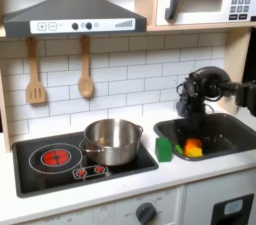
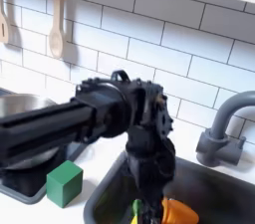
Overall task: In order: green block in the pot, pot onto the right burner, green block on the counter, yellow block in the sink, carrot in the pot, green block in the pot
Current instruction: 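Put the carrot in the pot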
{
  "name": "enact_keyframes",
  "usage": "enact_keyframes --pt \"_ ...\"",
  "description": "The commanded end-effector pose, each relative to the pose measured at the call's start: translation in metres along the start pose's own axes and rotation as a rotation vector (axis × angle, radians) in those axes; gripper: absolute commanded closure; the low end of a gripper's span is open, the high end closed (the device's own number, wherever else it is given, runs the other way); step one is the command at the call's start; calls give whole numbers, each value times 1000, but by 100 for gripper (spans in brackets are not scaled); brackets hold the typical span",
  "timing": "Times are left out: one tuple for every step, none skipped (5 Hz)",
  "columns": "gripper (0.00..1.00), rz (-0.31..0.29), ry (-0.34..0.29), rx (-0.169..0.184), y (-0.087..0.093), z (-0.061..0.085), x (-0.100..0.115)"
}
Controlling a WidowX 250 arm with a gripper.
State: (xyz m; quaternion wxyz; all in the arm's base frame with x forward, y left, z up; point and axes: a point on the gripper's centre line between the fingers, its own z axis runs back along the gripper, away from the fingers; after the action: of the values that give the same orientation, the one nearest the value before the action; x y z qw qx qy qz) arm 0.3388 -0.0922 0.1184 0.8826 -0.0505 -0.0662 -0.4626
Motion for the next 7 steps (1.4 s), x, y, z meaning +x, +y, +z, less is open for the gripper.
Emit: enact_keyframes --pt "0 -10 -36 30 3 4 15" --pt "0 -17 -37 32 2 3 19" --pt "0 -6 -51 44 6 1 25" --pt "0 -3 -53 42 10 -4 28" --pt "0 -2 -49 42 12 -10 31" --pt "0 0 -39 34 14 -17 32" --pt "0 -5 -38 34 13 -20 34"
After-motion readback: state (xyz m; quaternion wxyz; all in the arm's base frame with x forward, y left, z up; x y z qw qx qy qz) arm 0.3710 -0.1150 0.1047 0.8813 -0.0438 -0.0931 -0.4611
